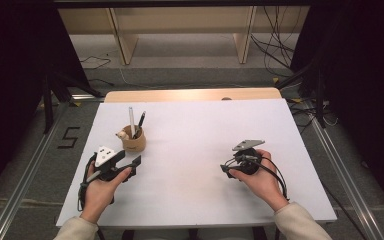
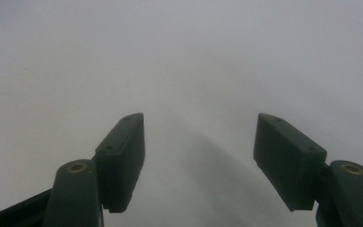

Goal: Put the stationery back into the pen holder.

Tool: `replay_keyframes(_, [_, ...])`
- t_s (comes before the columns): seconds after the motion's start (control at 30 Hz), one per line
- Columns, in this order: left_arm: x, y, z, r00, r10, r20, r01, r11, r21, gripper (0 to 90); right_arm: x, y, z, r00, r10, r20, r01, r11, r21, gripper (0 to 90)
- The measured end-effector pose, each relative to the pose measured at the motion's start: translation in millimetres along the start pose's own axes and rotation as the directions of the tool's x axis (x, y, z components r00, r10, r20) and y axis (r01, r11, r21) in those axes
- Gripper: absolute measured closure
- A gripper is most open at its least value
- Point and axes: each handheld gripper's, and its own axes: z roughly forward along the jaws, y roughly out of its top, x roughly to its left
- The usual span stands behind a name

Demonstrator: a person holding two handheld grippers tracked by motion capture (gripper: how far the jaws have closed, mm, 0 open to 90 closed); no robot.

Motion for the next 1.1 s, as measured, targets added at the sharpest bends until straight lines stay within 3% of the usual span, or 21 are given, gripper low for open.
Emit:
replay_keyframes(0.53, [-5.0, -6.5, 0.7, 0.9998, 0.011, 0.015, -0.012, 0.9998, 0.017, 32.3, -29.4, -10.3, -19.9, 0.9955, 0.091, 0.024, -0.093, 0.993, 0.067, 36.8])
replay_keyframes(1.1, [-6.2, -8.2, 1.2, 0.9996, 0.021, 0.017, -0.021, 0.9994, 0.027, 32.4, -41.5, -28.0, -40.6, 0.9919, 0.110, 0.064, -0.118, 0.984, 0.133, 37.7])
